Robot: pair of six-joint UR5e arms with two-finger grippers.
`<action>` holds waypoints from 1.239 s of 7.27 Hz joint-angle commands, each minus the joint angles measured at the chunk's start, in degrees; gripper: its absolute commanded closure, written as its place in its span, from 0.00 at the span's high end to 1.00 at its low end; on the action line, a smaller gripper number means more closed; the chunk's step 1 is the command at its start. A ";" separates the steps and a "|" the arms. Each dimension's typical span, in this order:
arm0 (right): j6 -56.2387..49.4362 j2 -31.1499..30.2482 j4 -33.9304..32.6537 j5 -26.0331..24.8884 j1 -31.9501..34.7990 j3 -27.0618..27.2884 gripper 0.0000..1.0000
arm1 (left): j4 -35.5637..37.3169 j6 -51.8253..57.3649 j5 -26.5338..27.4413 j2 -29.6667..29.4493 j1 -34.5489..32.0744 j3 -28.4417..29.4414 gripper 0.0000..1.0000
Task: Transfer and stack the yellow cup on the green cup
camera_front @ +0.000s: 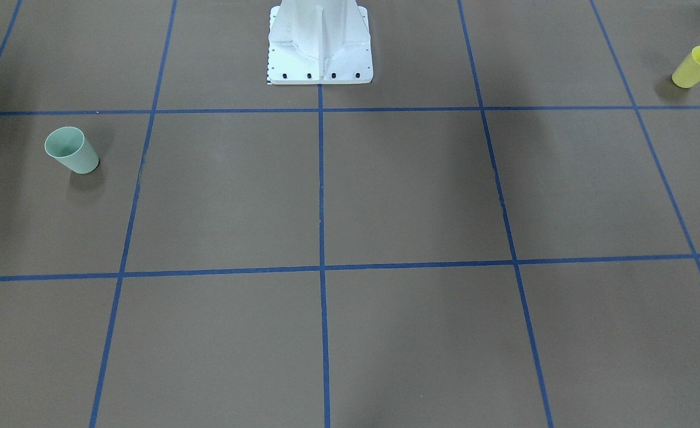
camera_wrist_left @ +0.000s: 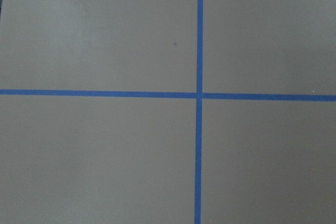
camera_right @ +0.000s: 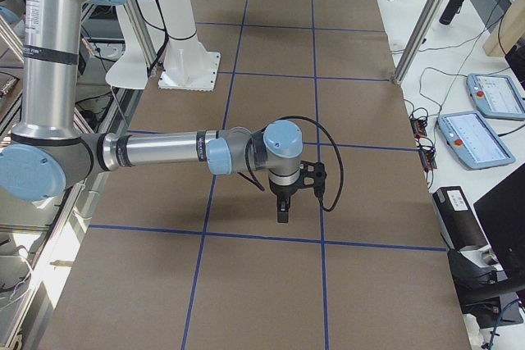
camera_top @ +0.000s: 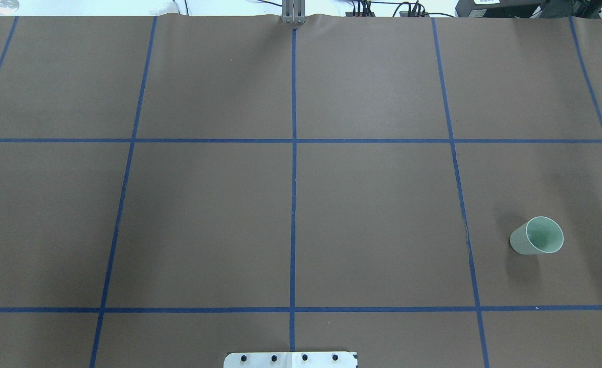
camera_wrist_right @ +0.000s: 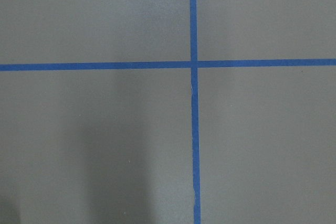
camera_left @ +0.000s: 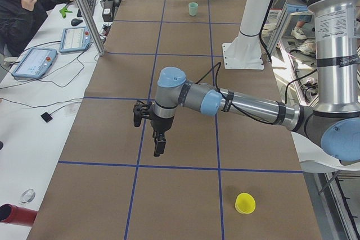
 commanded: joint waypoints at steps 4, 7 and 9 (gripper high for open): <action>0.24 -2.93 0.32 -0.17 0.09 -0.03 1.00 | -0.06 -37.71 21.02 19.62 17.77 -9.15 1.00; 0.24 -3.73 0.67 0.54 0.09 -0.21 1.00 | 0.29 -62.13 25.07 27.63 29.87 -9.42 1.00; 0.15 -3.65 0.59 0.62 0.00 -0.12 1.00 | 7.01 -74.97 25.17 29.59 34.37 -9.33 1.00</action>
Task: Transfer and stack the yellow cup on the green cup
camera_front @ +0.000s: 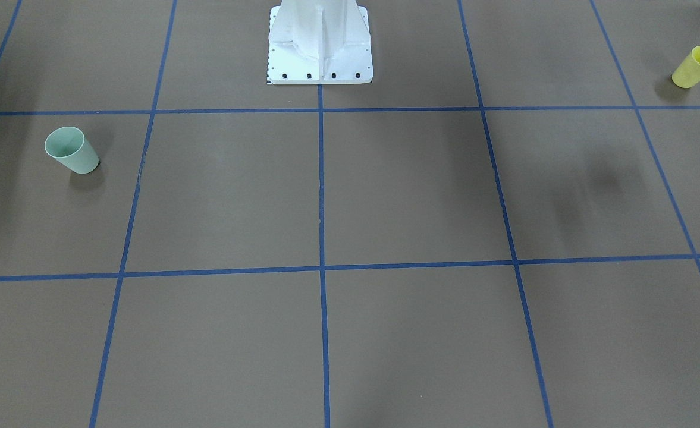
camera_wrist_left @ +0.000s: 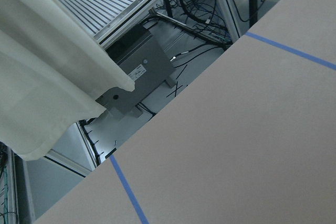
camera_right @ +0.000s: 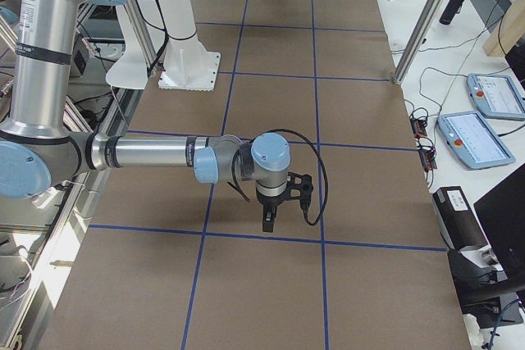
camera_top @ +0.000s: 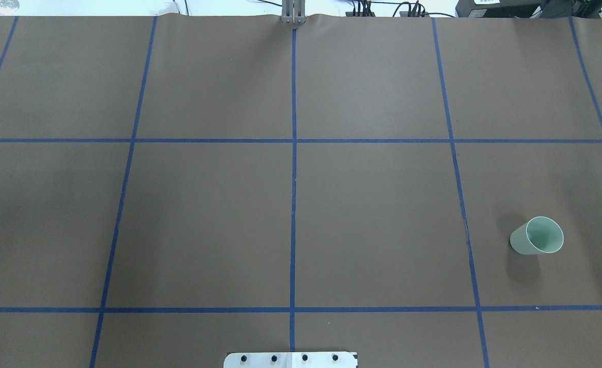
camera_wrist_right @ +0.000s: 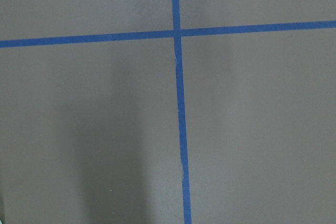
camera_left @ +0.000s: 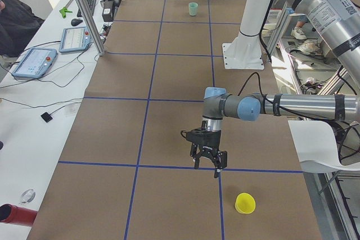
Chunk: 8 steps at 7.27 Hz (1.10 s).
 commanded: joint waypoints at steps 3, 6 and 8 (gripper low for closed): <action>-0.06 0.35 -0.64 1.03 -0.22 0.11 1.00 | 13.32 -35.73 -4.51 -1.07 22.38 -0.15 1.00; 0.02 0.43 -0.73 1.03 -0.31 -0.24 1.00 | 17.13 -48.78 -4.89 -6.70 29.90 4.39 1.00; -0.06 0.43 -0.73 1.03 -0.31 -0.33 1.00 | 17.05 -56.33 -4.89 -7.41 33.24 8.27 1.00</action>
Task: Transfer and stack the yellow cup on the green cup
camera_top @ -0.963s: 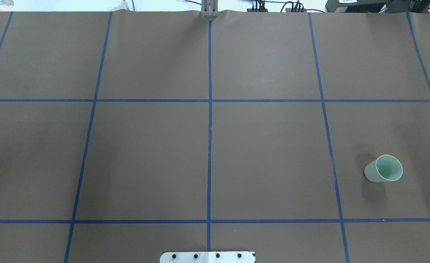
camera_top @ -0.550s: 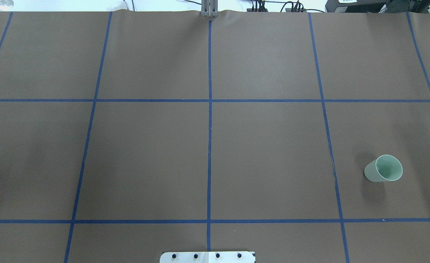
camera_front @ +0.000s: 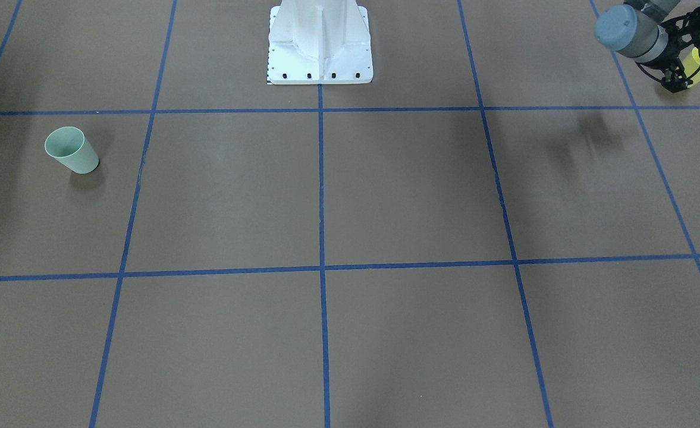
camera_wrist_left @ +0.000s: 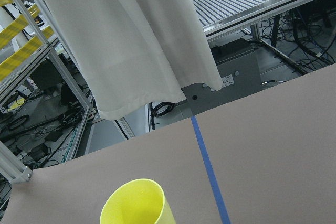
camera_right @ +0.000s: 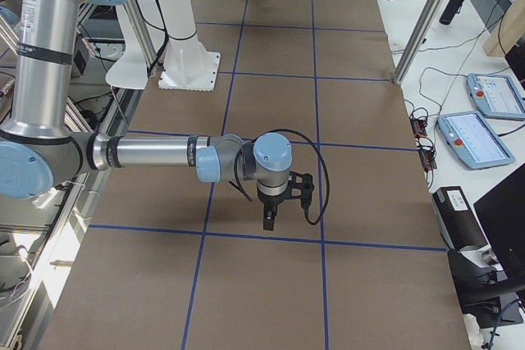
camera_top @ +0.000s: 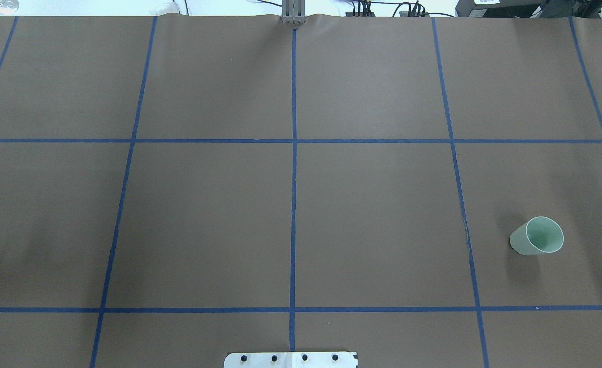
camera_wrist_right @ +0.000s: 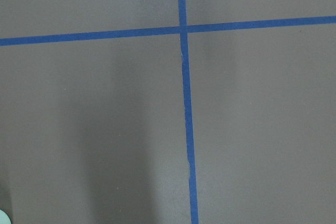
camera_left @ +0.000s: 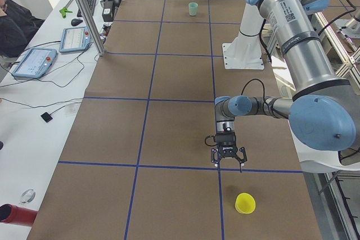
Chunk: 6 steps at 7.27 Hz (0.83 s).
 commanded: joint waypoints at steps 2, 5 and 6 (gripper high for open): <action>-0.02 0.00 -0.01 0.00 -0.02 -0.08 1.00 | 0.80 -11.03 -1.42 -0.62 5.05 4.56 1.00; -0.02 0.00 -0.01 0.09 -0.02 -0.08 1.00 | 0.80 -14.74 -1.78 -4.63 6.55 11.92 1.00; -0.11 -0.08 -0.01 0.09 -0.02 -0.17 1.00 | 0.80 -15.27 -1.86 -7.44 6.55 14.74 1.00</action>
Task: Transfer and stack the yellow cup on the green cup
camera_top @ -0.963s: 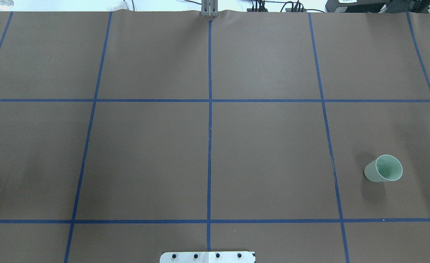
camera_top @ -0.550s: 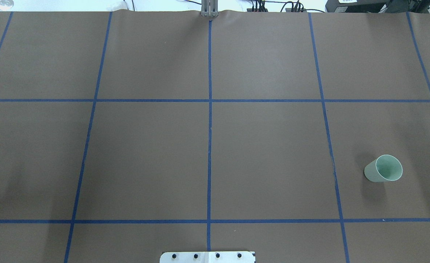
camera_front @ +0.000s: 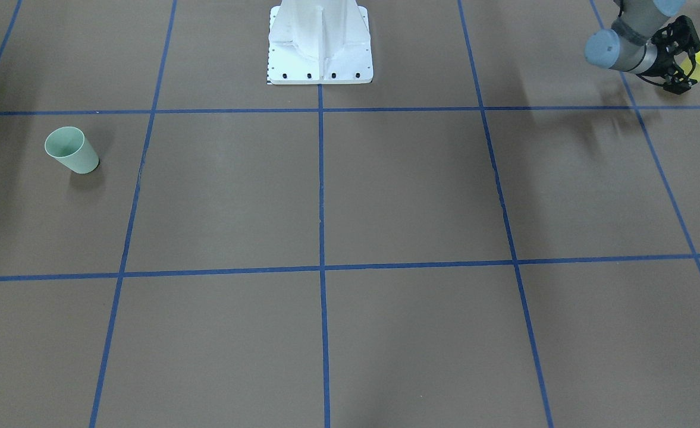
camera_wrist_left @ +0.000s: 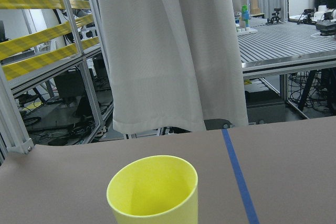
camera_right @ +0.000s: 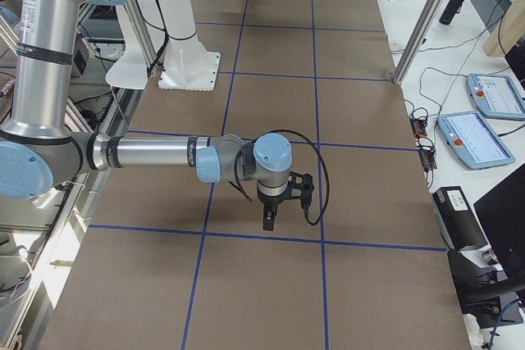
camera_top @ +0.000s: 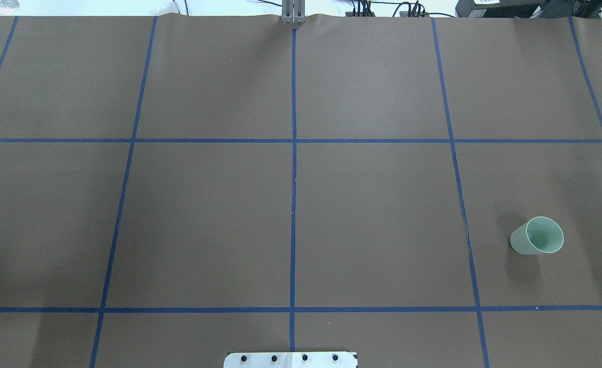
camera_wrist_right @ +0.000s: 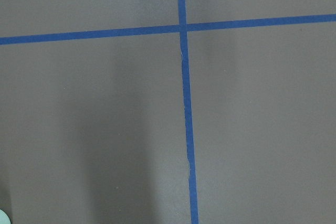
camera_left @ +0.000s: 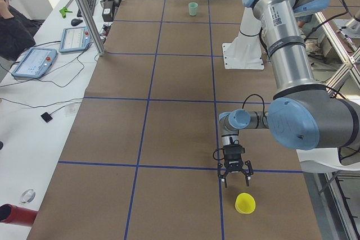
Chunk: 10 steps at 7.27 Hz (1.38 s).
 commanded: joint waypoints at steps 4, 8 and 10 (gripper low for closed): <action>-0.07 -0.07 0.00 0.00 0.00 0.16 1.00 | -0.18 -2.04 -0.37 -3.71 0.39 8.91 1.00; -0.42 -0.25 0.09 0.00 0.00 0.16 1.00 | -0.36 -3.26 -0.54 -3.09 0.39 12.61 1.00; -0.42 -0.25 0.09 0.00 0.00 0.16 1.00 | -0.36 -5.63 -1.59 -3.09 1.08 13.05 1.00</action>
